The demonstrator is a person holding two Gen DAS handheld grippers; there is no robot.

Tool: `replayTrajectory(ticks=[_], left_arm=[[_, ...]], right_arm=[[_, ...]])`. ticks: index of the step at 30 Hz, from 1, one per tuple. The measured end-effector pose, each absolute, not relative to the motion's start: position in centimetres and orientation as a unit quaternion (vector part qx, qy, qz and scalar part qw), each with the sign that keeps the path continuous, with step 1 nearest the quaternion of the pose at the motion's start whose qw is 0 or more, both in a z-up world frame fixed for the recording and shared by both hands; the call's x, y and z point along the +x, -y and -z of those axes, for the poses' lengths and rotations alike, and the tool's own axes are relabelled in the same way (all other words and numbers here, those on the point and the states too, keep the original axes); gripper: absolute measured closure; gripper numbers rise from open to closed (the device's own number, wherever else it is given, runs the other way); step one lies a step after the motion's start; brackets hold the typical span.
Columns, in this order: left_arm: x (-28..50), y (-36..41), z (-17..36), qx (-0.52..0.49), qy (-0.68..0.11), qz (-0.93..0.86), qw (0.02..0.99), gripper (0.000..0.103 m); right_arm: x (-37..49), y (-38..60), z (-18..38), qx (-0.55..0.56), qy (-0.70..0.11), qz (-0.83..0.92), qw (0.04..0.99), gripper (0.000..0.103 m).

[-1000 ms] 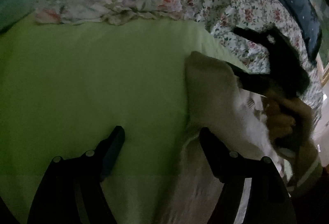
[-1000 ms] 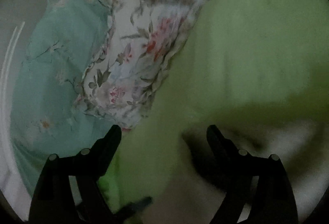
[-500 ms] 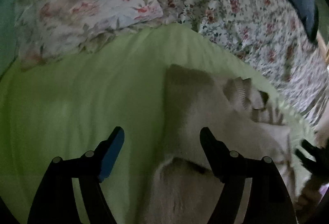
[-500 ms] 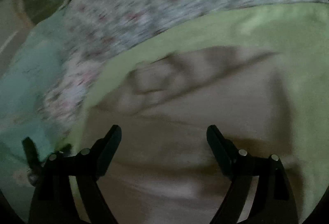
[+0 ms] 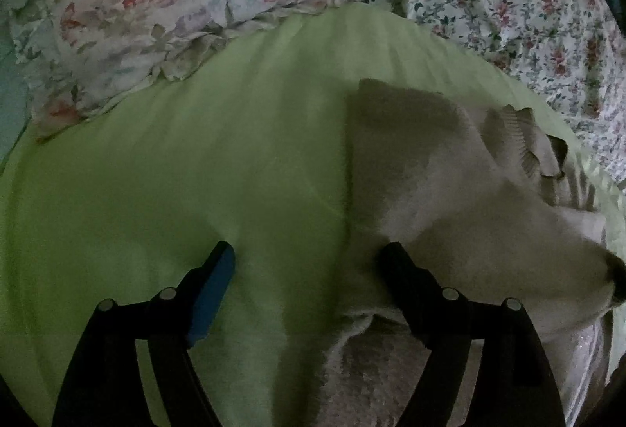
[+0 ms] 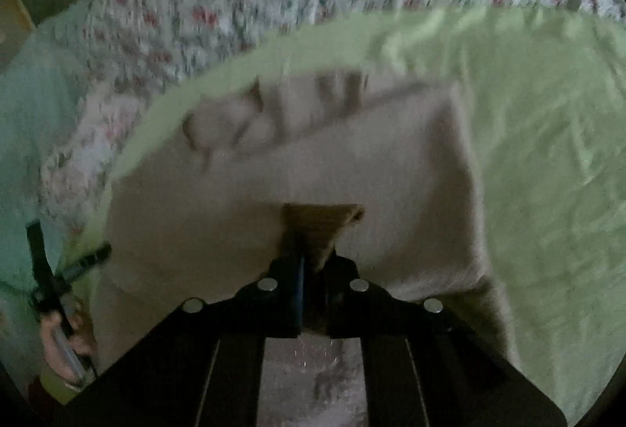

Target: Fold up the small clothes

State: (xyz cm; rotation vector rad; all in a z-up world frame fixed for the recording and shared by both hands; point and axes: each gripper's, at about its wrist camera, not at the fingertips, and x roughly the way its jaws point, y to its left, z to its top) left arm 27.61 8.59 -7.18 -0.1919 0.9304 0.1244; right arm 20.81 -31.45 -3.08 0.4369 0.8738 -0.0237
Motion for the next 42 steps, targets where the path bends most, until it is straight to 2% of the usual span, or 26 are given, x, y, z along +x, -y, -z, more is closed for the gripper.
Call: replayTrajectory(ticks=[2, 6, 14, 15, 17, 18, 19, 23, 28, 31, 38, 42], left_arm=[[27.5, -8.8, 7.4, -0.091, -0.448, -0.072, 0.886, 0.015], [27.2, -9.2, 7.3, -0.093, -0.452, -0.083, 0.883, 0.015], [25.8, -9.6, 5.9, -0.103, -0.448, -0.080, 0.884, 0.017], [25.7, -9.4, 5.4, -0.102, -0.443, -0.076, 0.888, 0.017], [25.5, -8.9, 4.0, -0.103, -0.422, -0.056, 0.899, 0.017], [25.5, -8.6, 3.4, -0.104, -0.414, -0.043, 0.903, 0.017], [25.6, -8.0, 2.6, -0.107, -0.400, -0.018, 0.910, 0.017], [26.5, -5.5, 1.2, -0.111, -0.371, 0.059, 0.920, 0.017], [27.1, -3.4, 1.7, -0.105, -0.405, 0.075, 0.905, 0.023], [24.0, -3.7, 2.0, -0.091, -0.416, 0.076, 0.902, 0.023], [10.8, -8.3, 3.3, -0.085, -0.444, 0.100, 0.886, 0.022], [4.3, -10.8, 4.4, -0.117, -0.466, 0.111, 0.870, 0.021]], right_arm=[[21.2, 32.0, 3.3, 0.192, -0.431, 0.036, 0.881, 0.095], [21.3, 33.1, 6.2, 0.174, -0.486, 0.093, 0.852, 0.095], [14.5, 33.2, 2.9, 0.229, -0.440, 0.065, 0.866, 0.093], [13.6, 32.7, 2.6, 0.226, -0.440, 0.057, 0.867, 0.090], [11.9, 31.7, 2.2, 0.221, -0.439, 0.042, 0.870, 0.079], [11.0, 31.2, 2.2, 0.221, -0.441, 0.037, 0.869, 0.070], [10.3, 30.6, 2.2, 0.220, -0.445, 0.031, 0.868, 0.067], [7.0, 29.0, 2.9, 0.226, -0.459, 0.017, 0.859, 0.064], [3.8, 29.0, 3.6, 0.237, -0.470, 0.018, 0.850, 0.063], [2.4, 30.0, 3.3, 0.240, -0.469, 0.031, 0.849, 0.061], [-2.4, 32.5, 2.3, 0.258, -0.464, 0.039, 0.847, 0.051], [-5.1, 32.8, 2.3, 0.272, -0.464, 0.029, 0.842, 0.048]])
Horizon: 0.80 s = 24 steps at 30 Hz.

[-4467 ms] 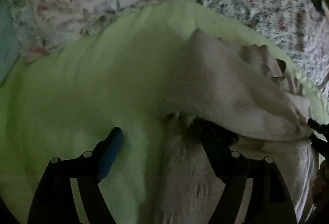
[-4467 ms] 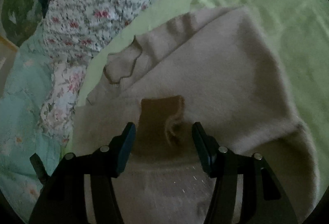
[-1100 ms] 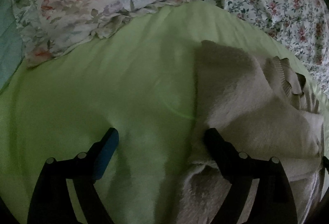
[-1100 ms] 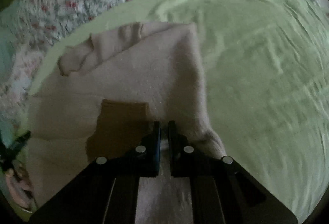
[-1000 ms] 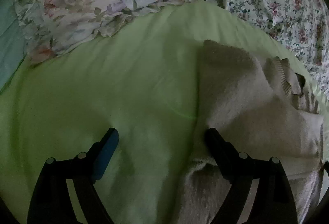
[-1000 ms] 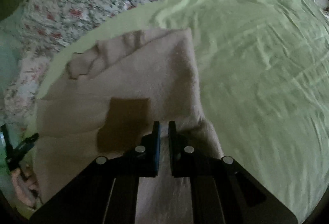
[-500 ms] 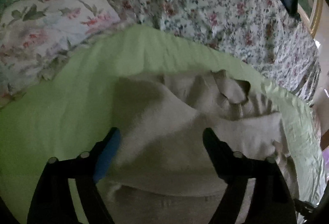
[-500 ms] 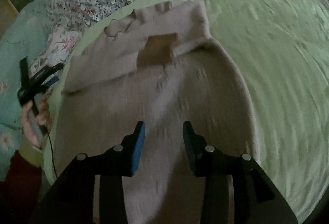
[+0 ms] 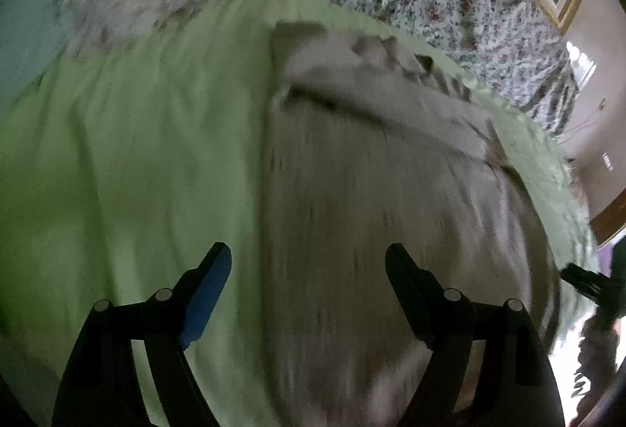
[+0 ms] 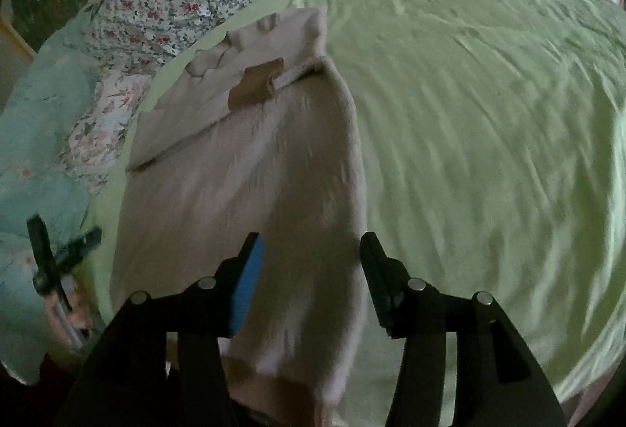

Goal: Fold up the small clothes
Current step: 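Grasp the brown ribbed hem with both grippers and lift it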

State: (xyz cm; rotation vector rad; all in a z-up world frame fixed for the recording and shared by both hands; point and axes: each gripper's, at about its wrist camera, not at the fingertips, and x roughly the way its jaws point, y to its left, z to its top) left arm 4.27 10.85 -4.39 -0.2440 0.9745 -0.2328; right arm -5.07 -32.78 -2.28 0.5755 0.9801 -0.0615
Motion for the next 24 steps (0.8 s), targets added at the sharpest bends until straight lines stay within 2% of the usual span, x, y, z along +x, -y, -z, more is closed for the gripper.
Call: replayTrajectory(ticks=[8, 19, 21, 24], left_arm=[[-2.9, -11.4, 8.4, -0.158, -0.521, 0.170, 0.821, 0.021], [-5.4, -9.8, 9.7, -0.163, -0.516, 0.271, 0.796, 0.022], [-5.5, -10.1, 9.8, -0.168, -0.516, 0.280, 0.792, 0.027], [-6.0, -10.9, 10.3, -0.169, -0.519, 0.283, 0.789, 0.044]], right_arm=[[-10.1, 31.5, 3.5, 0.272, -0.492, -0.018, 0.827, 0.045], [-11.9, 29.2, 6.0, 0.301, -0.490, -0.137, 0.807, 0.045], [-12.0, 28.8, 6.5, 0.308, -0.482, -0.153, 0.806, 0.045], [-12.4, 28.9, 6.9, 0.318, -0.471, -0.169, 0.805, 0.045]])
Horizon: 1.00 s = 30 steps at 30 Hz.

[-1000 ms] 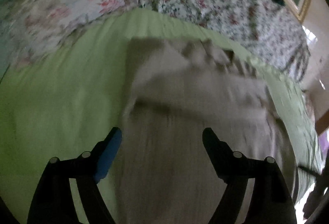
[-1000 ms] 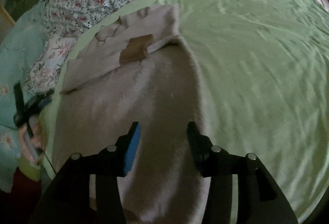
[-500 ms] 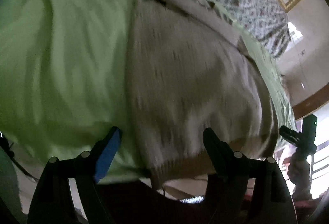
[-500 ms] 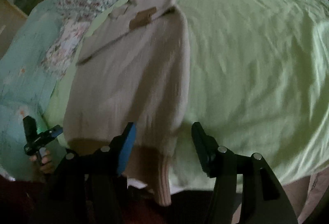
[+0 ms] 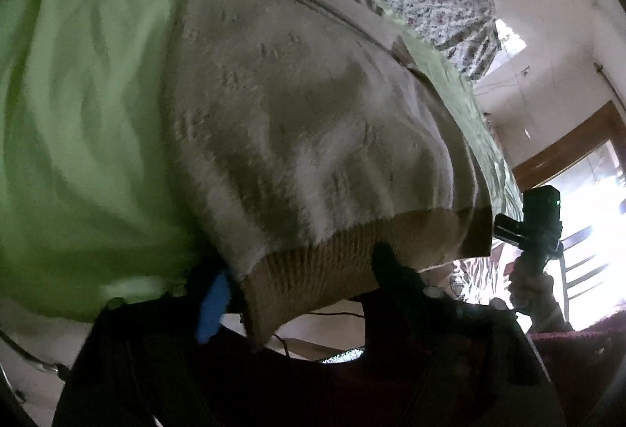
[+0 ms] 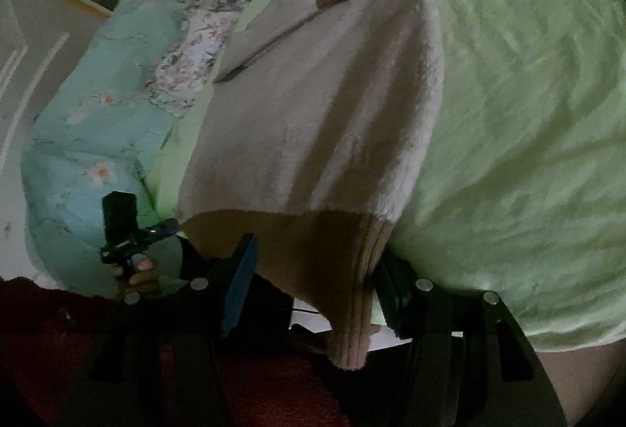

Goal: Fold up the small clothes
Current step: 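Grasp the brown ribbed hem with both grippers and lift it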

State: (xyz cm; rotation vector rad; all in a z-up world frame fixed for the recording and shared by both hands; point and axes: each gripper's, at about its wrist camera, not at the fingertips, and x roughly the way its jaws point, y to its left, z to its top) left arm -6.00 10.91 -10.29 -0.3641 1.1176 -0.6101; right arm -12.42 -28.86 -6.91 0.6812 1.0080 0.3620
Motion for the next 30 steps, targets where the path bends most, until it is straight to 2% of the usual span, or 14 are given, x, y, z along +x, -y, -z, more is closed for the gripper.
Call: replayTrajectory(ticks=[2, 3, 4, 5, 6, 7, 8, 13, 20, 30], left_arm=[[-5.3, -10.8, 10.3, -0.168, -0.520, 0.277, 0.791, 0.062], [-5.2, -10.9, 10.2, -0.167, -0.520, 0.274, 0.792, 0.068], [-5.1, -10.9, 10.1, -0.164, -0.519, 0.270, 0.794, 0.080], [-5.1, -11.1, 10.1, -0.161, -0.519, 0.266, 0.796, 0.091], [-4.9, -11.1, 10.1, -0.160, -0.518, 0.264, 0.798, 0.096], [-5.0, -11.4, 10.0, -0.163, -0.517, 0.263, 0.798, 0.096], [-5.1, -11.6, 9.9, -0.167, -0.514, 0.265, 0.799, 0.096], [-5.8, -11.9, 7.8, -0.167, -0.490, 0.267, 0.813, 0.097], [-5.6, -12.9, 1.3, -0.201, -0.411, 0.291, 0.840, 0.097], [1.2, -12.2, -3.6, -0.192, -0.337, 0.285, 0.877, 0.097]], right_arm=[[-12.6, 28.8, 6.9, 0.317, -0.465, -0.171, 0.809, 0.046], [-12.6, 28.6, 7.0, 0.314, -0.464, -0.167, 0.811, 0.053], [-12.5, 28.5, 7.0, 0.308, -0.467, -0.161, 0.813, 0.063], [-12.5, 28.5, 7.0, 0.303, -0.470, -0.156, 0.814, 0.069], [-12.3, 28.4, 7.0, 0.302, -0.472, -0.152, 0.814, 0.081], [-12.4, 28.4, 7.1, 0.304, -0.471, -0.150, 0.814, 0.090], [-12.5, 28.6, 7.0, 0.309, -0.467, -0.152, 0.814, 0.092], [-13.5, 29.7, 5.6, 0.338, -0.429, -0.161, 0.822, 0.093], [-13.4, 31.3, 1.6, 0.370, -0.361, -0.182, 0.837, 0.093], [-7.0, 32.6, -3.3, 0.379, -0.273, -0.192, 0.863, 0.093]])
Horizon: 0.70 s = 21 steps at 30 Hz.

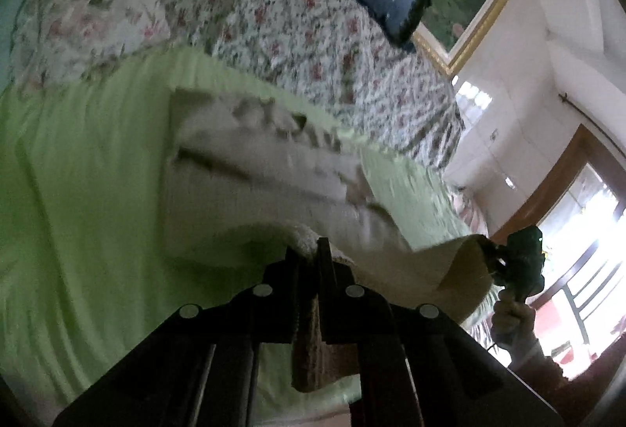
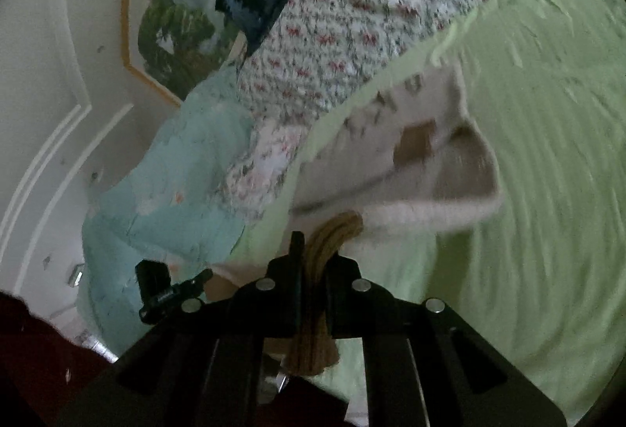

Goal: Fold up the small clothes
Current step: 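Grasp the brown ribbed hem with both grippers and lift it, then fold the hem up toward the collar with both grippers and release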

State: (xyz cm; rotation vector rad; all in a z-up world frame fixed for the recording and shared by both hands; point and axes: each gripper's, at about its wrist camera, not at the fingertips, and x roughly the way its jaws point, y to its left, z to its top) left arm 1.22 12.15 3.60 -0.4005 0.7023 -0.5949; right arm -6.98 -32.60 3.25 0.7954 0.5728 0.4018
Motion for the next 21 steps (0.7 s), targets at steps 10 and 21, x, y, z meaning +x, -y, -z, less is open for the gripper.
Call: replayTrajectory(ticks=[10, 21], left_arm=[[13.9, -11.0, -5.1, -0.201, -0.318, 0.238, 0.895, 0.097], [25.1, -10.2, -1.9, -0.211, -0.347, 0.195, 0.893, 0.097]], right_arm=[[5.3, 36.0, -4.8, 0.372, -0.254, -0.142, 0.881, 0.093], [17.0, 37.6, -3.0, 0.345, -0.289, -0.094, 0.888, 0.093]])
